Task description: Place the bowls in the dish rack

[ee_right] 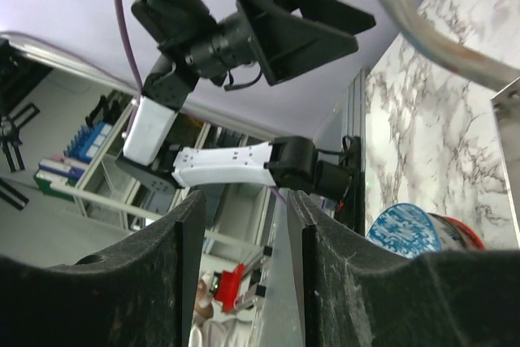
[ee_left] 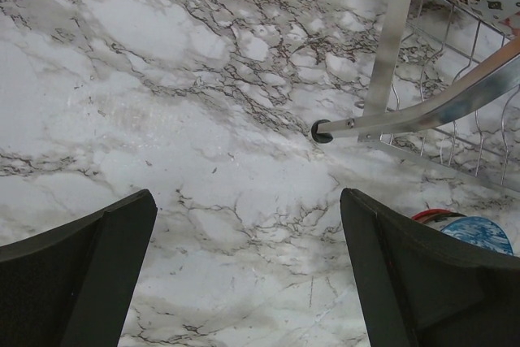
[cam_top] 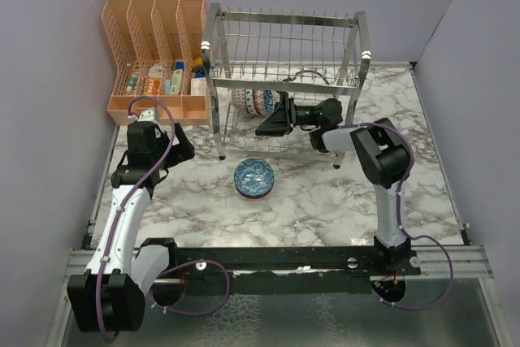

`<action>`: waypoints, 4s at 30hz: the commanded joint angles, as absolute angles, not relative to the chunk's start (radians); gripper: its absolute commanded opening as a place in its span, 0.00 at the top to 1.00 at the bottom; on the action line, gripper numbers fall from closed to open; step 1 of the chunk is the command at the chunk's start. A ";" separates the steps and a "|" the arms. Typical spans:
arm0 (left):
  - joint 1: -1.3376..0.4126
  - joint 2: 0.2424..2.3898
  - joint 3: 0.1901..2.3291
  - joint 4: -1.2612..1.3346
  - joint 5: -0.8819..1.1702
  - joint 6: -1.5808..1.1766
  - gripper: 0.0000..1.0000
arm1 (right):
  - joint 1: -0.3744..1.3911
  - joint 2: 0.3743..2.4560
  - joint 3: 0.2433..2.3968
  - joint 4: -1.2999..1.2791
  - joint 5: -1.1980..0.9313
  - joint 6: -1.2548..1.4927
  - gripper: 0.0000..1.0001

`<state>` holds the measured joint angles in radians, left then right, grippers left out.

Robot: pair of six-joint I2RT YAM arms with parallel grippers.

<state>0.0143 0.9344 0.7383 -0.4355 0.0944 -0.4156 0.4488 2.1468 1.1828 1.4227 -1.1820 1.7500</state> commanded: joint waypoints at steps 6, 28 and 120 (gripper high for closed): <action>0.026 0.905 0.747 -0.415 0.120 -0.412 0.01 | 0.482 2.211 1.225 1.779 -1.396 1.867 0.55; 0.037 0.894 0.741 -0.408 0.130 -0.415 0.01 | 0.711 1.817 0.839 1.360 -1.332 1.405 0.57; 0.051 0.891 0.739 -0.407 0.163 -0.414 0.01 | 1.142 1.562 1.157 -0.159 0.033 0.254 0.99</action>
<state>0.0448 0.9016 0.7383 -0.4274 0.1398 -0.4160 1.1374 1.5967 1.1481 -0.2584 0.0765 0.2348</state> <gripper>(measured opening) 0.993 0.057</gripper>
